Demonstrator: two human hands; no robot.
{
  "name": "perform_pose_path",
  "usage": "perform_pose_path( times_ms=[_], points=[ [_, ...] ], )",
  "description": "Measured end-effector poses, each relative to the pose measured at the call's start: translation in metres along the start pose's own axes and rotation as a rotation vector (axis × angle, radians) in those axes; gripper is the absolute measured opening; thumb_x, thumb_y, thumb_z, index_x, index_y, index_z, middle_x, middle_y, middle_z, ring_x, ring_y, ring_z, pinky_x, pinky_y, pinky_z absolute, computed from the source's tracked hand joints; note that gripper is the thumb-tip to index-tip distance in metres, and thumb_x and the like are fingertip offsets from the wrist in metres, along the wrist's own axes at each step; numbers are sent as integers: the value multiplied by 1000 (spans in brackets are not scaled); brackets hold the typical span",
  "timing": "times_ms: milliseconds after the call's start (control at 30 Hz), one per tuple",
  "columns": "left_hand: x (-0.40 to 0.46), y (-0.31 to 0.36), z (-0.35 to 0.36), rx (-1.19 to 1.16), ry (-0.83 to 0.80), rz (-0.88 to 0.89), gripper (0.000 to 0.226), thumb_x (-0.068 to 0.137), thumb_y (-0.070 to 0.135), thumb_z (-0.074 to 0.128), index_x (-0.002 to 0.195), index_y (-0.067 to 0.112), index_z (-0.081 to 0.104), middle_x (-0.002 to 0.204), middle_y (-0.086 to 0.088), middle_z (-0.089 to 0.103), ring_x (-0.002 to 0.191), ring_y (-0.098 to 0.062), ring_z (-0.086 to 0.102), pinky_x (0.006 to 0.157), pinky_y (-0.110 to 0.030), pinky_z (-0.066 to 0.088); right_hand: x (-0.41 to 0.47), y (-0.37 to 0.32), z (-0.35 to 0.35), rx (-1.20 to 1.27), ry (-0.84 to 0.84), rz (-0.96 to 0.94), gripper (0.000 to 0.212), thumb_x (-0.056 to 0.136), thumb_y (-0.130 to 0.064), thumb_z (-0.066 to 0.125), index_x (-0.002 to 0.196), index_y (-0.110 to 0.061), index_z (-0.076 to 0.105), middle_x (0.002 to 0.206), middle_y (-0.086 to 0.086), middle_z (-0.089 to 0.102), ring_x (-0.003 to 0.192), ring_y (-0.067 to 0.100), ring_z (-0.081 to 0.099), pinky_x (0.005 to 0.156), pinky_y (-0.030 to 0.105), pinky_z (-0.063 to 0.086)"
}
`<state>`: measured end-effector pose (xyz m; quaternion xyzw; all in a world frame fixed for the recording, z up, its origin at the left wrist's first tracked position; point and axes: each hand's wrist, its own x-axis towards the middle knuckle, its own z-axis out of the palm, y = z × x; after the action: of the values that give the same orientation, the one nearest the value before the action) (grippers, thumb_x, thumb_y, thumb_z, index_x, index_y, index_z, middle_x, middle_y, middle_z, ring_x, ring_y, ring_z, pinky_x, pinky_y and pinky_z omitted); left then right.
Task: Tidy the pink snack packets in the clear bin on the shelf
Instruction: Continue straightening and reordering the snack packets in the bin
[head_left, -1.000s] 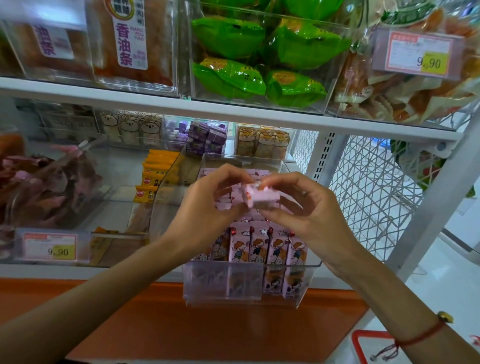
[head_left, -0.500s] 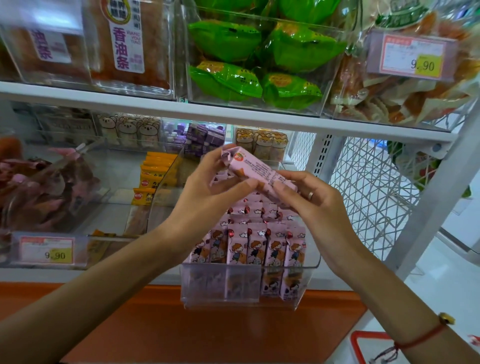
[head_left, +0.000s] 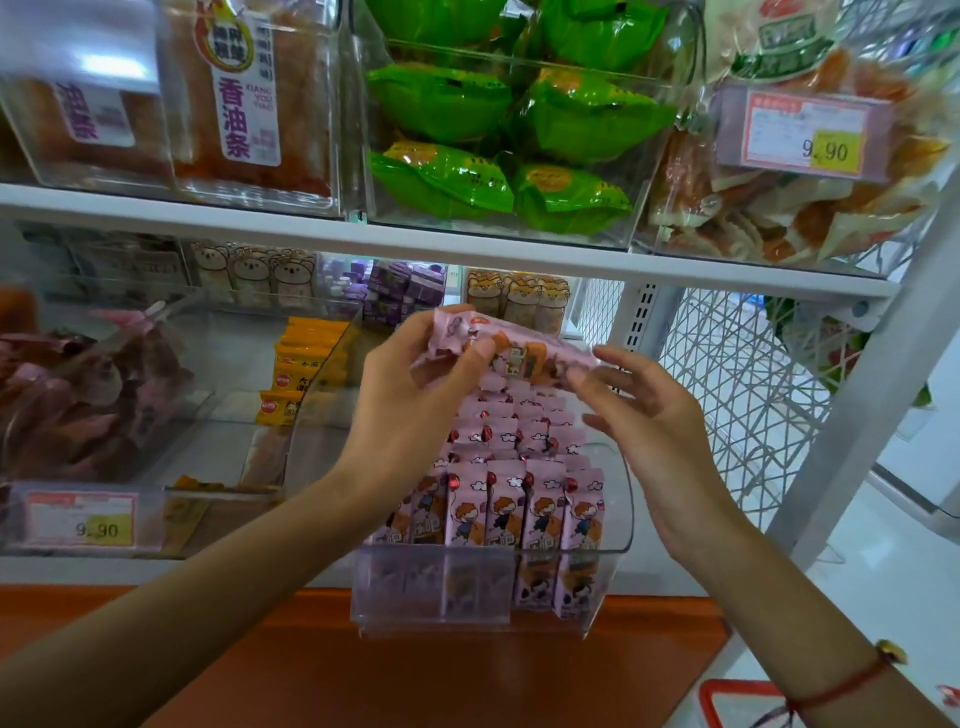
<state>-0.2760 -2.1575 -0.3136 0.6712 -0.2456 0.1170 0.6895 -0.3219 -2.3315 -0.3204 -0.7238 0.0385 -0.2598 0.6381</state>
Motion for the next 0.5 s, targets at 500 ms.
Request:
perform_pose_path(
  times_ms=[500],
  points=[
    [96,-51,32,659,-284,82,33,86,30,68,117,20,61,111,1,67,98,-15,61,85,-31,52,-3,32,-29,-509,-138,-58,28,92,-25,57,117,-37,51,101,-28,56,85,-11,59,60,6,47]
  ],
)
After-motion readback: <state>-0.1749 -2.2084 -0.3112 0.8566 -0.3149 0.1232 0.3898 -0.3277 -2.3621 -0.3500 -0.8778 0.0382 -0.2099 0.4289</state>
